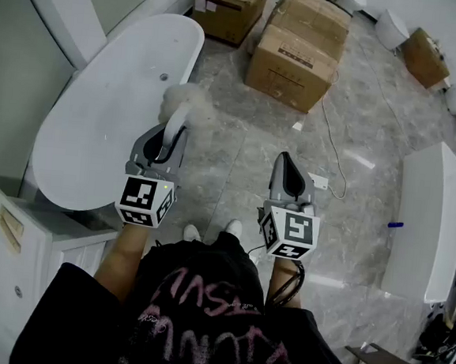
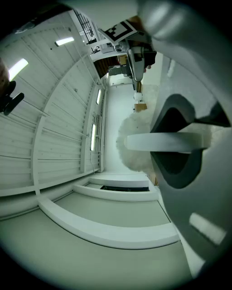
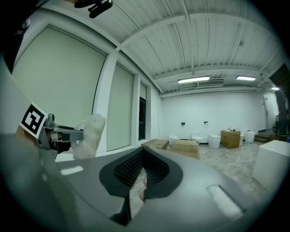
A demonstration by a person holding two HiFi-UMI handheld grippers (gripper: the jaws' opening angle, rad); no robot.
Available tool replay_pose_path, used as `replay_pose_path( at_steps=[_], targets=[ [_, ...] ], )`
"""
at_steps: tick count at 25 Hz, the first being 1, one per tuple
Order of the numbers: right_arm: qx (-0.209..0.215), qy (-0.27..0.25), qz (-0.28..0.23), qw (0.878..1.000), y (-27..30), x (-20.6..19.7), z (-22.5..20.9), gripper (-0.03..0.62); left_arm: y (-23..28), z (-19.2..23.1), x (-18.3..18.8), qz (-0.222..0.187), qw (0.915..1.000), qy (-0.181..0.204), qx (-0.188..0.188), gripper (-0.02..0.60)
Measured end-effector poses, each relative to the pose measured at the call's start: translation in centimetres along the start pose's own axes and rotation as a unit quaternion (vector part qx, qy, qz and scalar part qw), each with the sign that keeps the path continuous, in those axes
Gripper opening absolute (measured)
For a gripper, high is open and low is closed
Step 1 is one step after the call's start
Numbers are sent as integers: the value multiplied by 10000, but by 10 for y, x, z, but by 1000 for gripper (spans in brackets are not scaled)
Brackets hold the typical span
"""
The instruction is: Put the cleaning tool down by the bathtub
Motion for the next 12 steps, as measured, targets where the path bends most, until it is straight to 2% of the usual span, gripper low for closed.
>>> replay_pose_path(
  at_steps=[12],
  targets=[
    [36,42,22,10000,1,-7,6,14,-8,0,-6,58,10000,29,-1,87]
  ],
)
Point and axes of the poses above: the fingertips, and each gripper's own axes: y forward along the fingers, z to its left, x out of its top, the point moved 6 cm from there along -y, backward along the fingers, and after that the axes turned 4 degrees about -z, right-handed, at the moved point
